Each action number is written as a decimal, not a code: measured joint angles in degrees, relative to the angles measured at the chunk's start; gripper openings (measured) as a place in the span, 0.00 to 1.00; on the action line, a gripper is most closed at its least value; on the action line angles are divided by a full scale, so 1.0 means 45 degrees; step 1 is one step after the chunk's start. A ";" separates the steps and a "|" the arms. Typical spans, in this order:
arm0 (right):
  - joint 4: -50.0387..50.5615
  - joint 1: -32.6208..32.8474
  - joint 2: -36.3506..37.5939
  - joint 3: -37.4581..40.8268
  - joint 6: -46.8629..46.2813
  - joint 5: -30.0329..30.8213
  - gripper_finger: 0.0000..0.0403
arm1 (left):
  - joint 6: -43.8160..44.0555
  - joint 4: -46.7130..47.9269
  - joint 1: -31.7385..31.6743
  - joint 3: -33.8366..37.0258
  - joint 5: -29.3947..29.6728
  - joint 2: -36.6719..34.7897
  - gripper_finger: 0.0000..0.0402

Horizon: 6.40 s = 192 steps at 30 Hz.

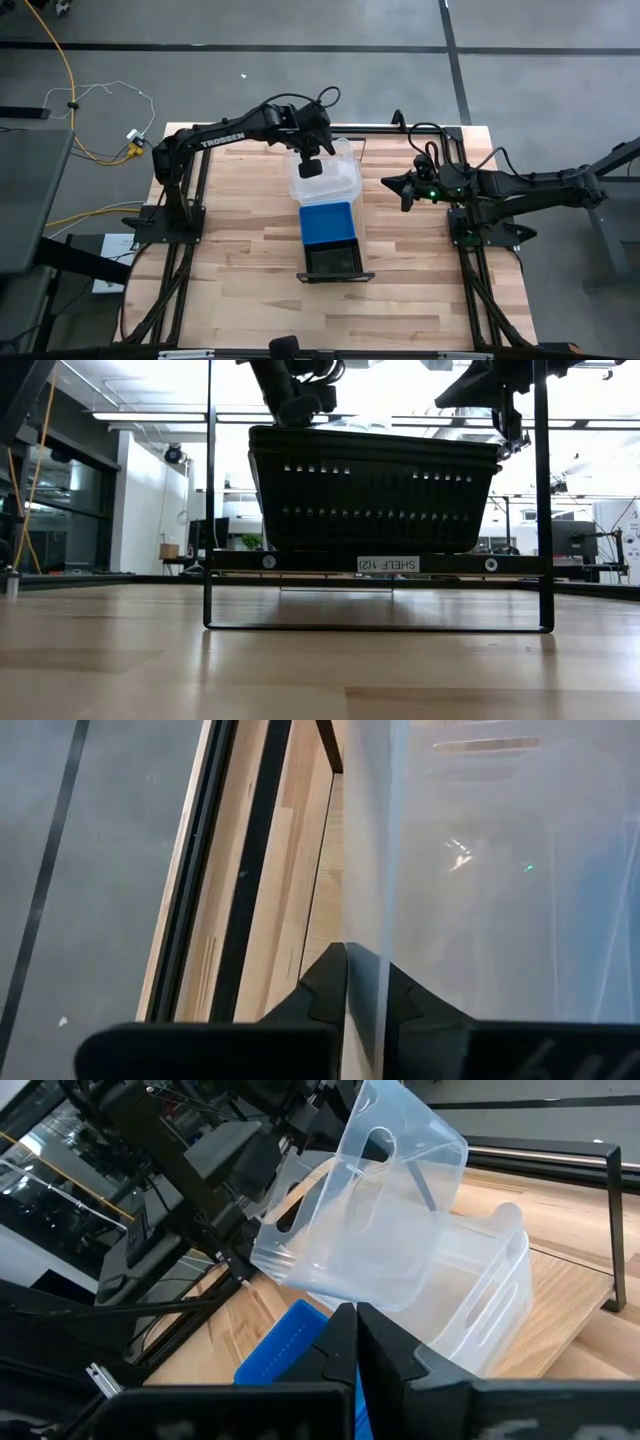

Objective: Stack baskets on shelf by color
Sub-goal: Stack the transparent bin on top of the other transparent bin on the shelf

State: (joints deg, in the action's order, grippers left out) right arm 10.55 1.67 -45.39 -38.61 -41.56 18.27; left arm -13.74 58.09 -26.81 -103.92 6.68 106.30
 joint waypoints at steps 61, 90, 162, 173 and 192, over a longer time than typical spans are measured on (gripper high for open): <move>0.7070 -0.0230 -0.6589 -0.6828 -0.1200 0.2787 0.00 | 0.4534 -0.7475 0.2644 0.5987 -0.1064 -0.9012 0.00; 0.6446 -0.1176 -0.8832 -0.6664 -0.3340 0.2363 0.49 | 0.7363 -1.0210 0.5575 1.0423 0.2126 -1.3105 0.00; 0.6879 -0.2963 -0.6179 -0.6664 -0.2450 -0.1011 0.39 | 0.7247 -0.9525 0.5572 1.0418 0.2079 -1.3085 0.00; 0.2305 -0.2496 -0.6158 -0.6679 -0.0104 -0.0471 0.11 | 0.7247 -0.9525 0.5576 1.0418 0.2084 -1.2955 0.00; -0.0850 -0.2499 -1.0755 -0.6674 -0.1103 0.1271 0.00 | 0.7385 -0.9532 0.5571 1.0414 0.2130 -1.2837 0.00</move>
State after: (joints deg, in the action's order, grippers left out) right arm 6.72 -9.57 -93.79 -68.64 -46.52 23.99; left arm 19.50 15.19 -1.74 -57.06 16.26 48.53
